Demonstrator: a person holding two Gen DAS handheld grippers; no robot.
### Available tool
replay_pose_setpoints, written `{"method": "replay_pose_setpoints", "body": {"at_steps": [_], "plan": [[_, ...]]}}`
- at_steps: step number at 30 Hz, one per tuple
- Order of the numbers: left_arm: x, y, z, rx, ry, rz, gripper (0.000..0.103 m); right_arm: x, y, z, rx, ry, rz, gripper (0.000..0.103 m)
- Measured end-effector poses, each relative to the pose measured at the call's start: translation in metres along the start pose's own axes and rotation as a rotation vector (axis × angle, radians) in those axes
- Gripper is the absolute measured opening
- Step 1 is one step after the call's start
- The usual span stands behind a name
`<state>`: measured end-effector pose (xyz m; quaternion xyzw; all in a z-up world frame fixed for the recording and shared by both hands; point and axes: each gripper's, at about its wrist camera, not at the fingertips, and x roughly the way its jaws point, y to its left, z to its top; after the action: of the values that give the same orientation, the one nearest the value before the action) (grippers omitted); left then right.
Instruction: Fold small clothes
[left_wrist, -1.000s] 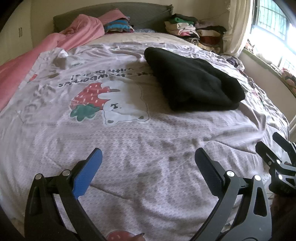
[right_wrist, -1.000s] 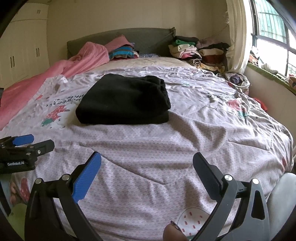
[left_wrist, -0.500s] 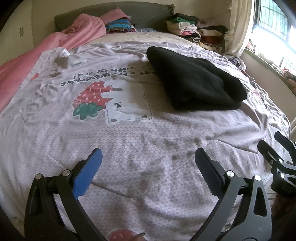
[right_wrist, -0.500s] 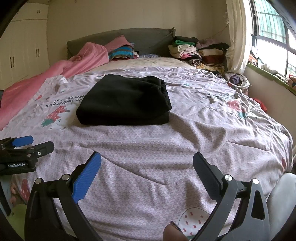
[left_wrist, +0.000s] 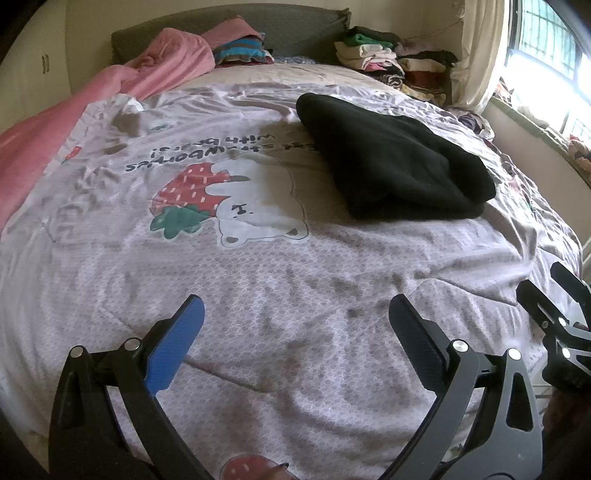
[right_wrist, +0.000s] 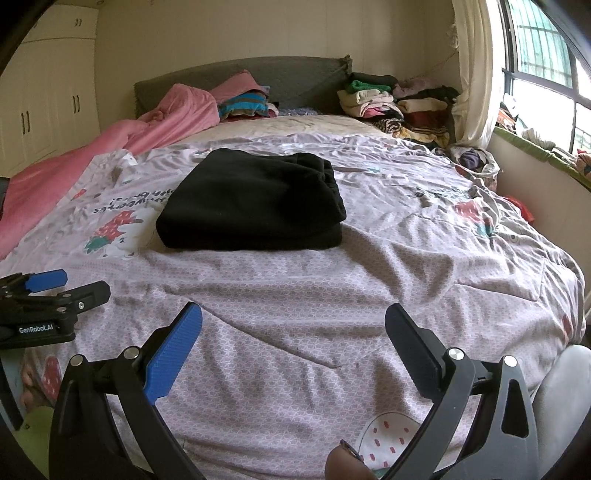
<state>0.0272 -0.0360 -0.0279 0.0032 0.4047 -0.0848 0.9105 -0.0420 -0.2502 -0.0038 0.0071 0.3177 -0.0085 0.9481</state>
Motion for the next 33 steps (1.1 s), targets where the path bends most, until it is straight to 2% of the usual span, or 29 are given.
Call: {"method": "replay_pose_setpoints", "body": {"at_steps": [10, 15, 23, 27, 29, 30, 33], "plan": [[0.000, 0.001, -0.001, -0.007, 0.007, 0.013, 0.094, 0.000, 0.000, 0.000, -0.002, 0.000, -0.001, 0.099], [0.001, 0.001, -0.002, -0.005, 0.014, 0.049, 0.094, -0.002, 0.001, 0.000, 0.003, -0.001, -0.007, 0.099], [0.002, 0.011, -0.001, -0.037, 0.020, 0.071, 0.094, -0.007, -0.017, 0.004, 0.057, -0.016, -0.080, 0.099], [0.006, 0.053, 0.008, -0.144, 0.048, 0.083, 0.094, -0.011, -0.069, 0.008, 0.183, -0.019, -0.205, 0.099], [0.005, 0.089, 0.016, -0.212, 0.052, 0.122, 0.094, -0.020, -0.122, 0.005, 0.267, -0.036, -0.351, 0.099], [0.003, 0.116, 0.022, -0.250, 0.041, 0.163, 0.094, -0.023, -0.140, 0.003, 0.294, -0.033, -0.395, 0.099], [-0.005, 0.200, 0.031, -0.344, 0.028, 0.339, 0.094, -0.046, -0.231, -0.019, 0.438, -0.037, -0.649, 0.099]]}}
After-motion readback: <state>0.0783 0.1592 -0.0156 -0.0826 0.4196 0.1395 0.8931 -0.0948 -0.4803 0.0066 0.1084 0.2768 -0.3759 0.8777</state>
